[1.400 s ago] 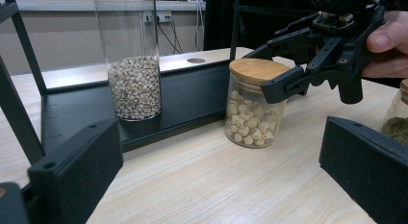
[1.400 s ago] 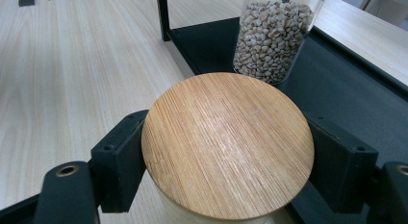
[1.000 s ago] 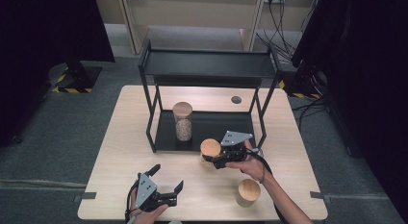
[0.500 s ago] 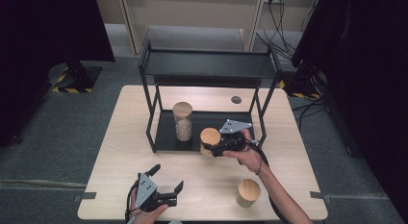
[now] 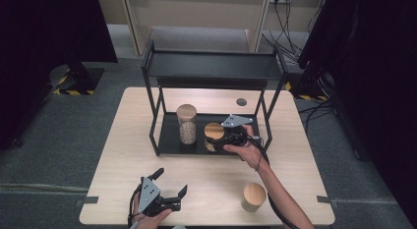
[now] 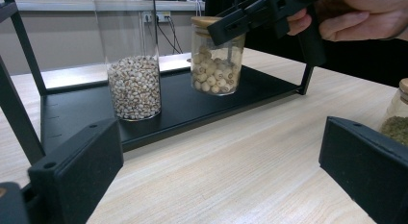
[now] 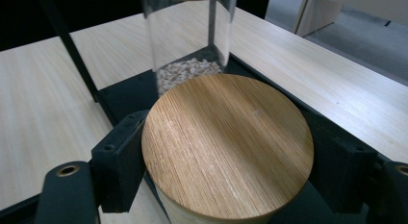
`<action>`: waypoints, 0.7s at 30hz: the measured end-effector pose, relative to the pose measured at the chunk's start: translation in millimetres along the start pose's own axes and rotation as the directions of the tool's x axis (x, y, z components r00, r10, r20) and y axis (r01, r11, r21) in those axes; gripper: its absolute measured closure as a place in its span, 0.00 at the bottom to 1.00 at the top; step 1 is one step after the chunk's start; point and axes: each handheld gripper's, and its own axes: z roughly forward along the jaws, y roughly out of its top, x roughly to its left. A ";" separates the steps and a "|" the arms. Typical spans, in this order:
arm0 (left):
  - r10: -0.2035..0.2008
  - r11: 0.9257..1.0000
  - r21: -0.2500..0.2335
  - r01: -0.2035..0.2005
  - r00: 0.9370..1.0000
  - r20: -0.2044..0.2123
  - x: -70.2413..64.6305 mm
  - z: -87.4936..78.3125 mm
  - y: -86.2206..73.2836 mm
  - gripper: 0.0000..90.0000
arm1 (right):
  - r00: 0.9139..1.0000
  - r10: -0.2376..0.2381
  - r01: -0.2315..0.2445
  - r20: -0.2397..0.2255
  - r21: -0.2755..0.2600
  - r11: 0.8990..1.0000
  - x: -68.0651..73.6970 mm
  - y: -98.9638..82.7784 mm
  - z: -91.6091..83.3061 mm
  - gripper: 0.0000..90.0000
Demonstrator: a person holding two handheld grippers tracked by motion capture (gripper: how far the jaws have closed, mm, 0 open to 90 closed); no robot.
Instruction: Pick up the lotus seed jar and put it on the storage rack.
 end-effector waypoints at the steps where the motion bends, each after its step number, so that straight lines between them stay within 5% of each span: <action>1: 0.000 1.000 0.000 0.000 1.000 0.000 0.0 0.0 0.0 0.01 | 1.000 0.004 -0.004 0.005 0.001 1.000 -0.3 0.0 1.5 0.26; 21: 0.000 1.000 0.000 0.000 1.000 -0.001 0.5 0.0 -0.6 0.01 | 0.997 0.034 -0.036 0.068 0.039 0.999 -0.3 -0.3 30.4 0.26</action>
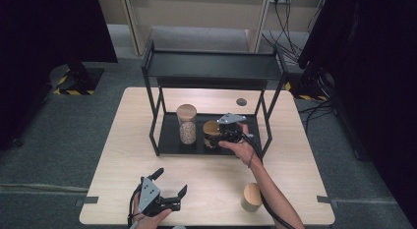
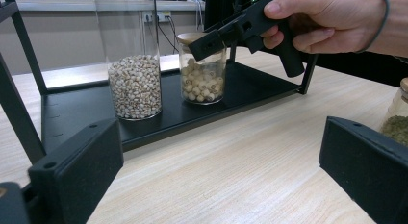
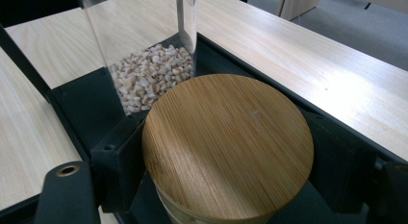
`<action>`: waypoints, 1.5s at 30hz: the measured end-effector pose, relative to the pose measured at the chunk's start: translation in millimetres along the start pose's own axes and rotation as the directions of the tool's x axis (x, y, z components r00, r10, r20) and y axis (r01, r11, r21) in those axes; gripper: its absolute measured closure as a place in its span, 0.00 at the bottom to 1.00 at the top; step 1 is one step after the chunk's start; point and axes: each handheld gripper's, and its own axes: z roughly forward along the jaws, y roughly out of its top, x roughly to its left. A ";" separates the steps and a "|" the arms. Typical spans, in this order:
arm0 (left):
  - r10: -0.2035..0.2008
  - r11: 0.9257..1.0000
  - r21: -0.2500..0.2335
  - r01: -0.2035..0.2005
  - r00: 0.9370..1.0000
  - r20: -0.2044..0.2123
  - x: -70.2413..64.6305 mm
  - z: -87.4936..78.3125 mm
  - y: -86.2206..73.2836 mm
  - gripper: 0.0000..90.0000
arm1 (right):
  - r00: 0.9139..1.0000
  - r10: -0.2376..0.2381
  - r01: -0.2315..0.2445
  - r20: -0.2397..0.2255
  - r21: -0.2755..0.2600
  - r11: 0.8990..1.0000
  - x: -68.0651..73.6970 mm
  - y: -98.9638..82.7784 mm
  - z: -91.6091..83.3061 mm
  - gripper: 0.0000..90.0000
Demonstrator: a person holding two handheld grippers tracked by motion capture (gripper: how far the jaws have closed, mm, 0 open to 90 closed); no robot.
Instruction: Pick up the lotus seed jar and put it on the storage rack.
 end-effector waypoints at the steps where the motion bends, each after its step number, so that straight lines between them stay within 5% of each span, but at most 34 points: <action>1: 0.000 1.000 0.000 0.000 1.000 0.000 0.0 -0.1 0.0 0.01 | 1.000 -0.001 0.001 0.002 0.002 1.000 0.1 0.1 0.5 0.26; 17: -0.001 1.000 -0.001 0.001 1.000 -0.001 0.2 0.1 -0.2 0.01 | 0.998 0.042 -0.042 0.038 -0.009 0.999 5.1 -5.6 0.7 0.21; 28: 0.005 1.000 0.001 -0.005 1.000 -0.001 -0.4 0.1 0.1 0.01 | 0.997 0.047 -0.042 0.067 -0.083 0.996 20.4 -4.1 -29.3 0.06; 45: 0.002 1.000 0.002 -0.002 1.000 -0.004 -0.4 0.2 0.0 0.01 | 0.997 0.076 -0.075 -0.001 -0.207 0.975 28.8 -22.2 -73.0 0.05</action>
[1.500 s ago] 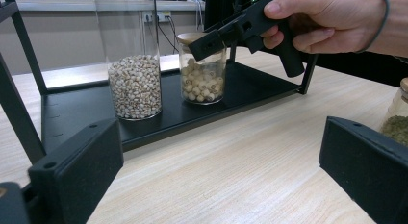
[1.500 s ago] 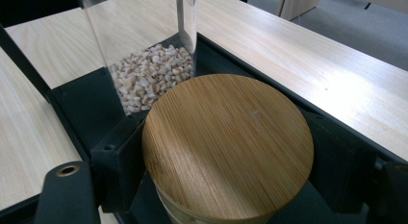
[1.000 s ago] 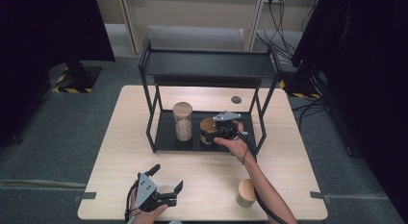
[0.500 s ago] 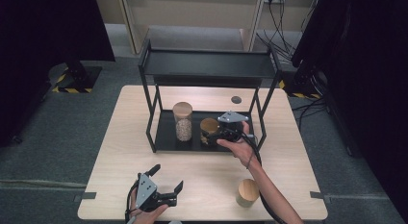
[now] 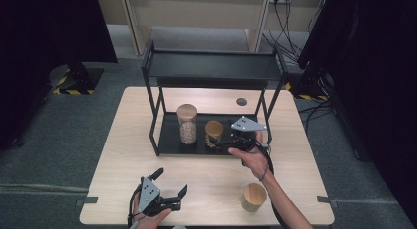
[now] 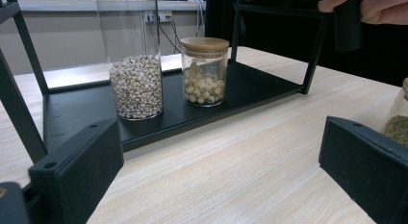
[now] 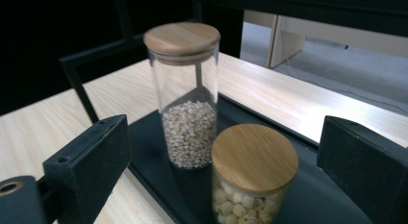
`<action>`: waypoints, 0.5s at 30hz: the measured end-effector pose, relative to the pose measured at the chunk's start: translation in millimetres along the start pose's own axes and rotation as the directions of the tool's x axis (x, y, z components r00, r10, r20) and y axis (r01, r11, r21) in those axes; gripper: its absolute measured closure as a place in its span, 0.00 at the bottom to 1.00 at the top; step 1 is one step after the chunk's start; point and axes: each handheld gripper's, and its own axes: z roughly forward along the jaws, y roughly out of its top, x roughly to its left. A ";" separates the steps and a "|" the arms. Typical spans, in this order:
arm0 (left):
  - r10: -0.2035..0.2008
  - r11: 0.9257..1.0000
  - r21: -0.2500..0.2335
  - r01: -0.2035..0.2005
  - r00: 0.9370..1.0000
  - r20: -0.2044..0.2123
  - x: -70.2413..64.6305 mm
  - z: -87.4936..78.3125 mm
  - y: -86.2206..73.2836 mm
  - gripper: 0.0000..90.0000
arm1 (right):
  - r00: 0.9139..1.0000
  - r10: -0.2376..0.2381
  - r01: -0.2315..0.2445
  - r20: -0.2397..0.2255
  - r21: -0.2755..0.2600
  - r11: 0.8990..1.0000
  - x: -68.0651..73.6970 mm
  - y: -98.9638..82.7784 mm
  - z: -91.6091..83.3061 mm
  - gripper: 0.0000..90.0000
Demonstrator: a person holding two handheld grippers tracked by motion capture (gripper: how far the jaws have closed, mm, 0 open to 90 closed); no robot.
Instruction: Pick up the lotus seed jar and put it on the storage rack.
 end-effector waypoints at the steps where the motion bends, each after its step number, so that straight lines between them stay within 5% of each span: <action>1: 0.000 1.000 0.000 0.000 1.000 0.000 0.0 0.0 0.0 0.01 | 1.000 -0.004 0.004 -0.002 -0.007 1.000 0.8 -1.0 -2.4 0.05; 15: 0.000 1.000 -0.001 0.000 1.000 0.001 -0.8 0.3 -0.4 0.01 | 0.999 -0.007 0.004 -0.042 -0.069 0.998 4.0 -11.7 -36.4 0.04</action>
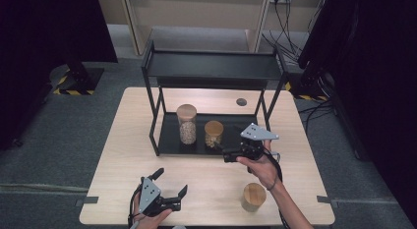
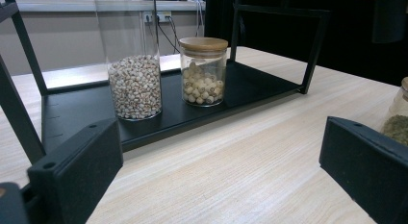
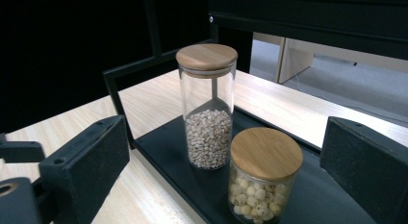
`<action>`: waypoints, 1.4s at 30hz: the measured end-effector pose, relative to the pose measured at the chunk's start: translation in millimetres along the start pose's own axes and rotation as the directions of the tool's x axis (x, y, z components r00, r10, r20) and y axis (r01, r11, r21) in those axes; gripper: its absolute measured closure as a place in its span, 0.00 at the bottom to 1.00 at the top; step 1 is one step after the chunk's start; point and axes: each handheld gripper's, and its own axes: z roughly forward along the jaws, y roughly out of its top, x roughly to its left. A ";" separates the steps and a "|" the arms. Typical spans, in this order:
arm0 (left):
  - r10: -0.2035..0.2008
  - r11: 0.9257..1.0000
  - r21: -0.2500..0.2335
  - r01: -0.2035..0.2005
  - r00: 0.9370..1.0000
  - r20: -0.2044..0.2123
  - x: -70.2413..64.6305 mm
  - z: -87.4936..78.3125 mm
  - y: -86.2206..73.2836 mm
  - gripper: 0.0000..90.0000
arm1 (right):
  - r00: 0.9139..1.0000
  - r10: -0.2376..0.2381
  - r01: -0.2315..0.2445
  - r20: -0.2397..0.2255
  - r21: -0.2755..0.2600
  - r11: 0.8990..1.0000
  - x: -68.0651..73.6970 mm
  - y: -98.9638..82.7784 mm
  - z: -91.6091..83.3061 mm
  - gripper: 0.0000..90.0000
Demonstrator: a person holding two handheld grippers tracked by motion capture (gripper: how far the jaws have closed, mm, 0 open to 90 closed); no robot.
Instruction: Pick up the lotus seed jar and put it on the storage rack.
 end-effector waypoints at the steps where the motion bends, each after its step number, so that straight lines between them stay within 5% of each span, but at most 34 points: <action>1: 0.000 1.000 0.000 0.000 1.000 0.000 0.0 -0.1 0.0 0.01 | 1.000 0.001 -0.001 -0.003 -0.007 1.000 0.4 -1.2 -2.0 0.03; 42: -0.005 1.000 -0.002 0.005 1.000 -0.003 0.1 -0.3 0.0 0.01 | 0.998 0.040 -0.045 -0.045 -0.114 0.992 23.0 -56.2 -79.0 0.02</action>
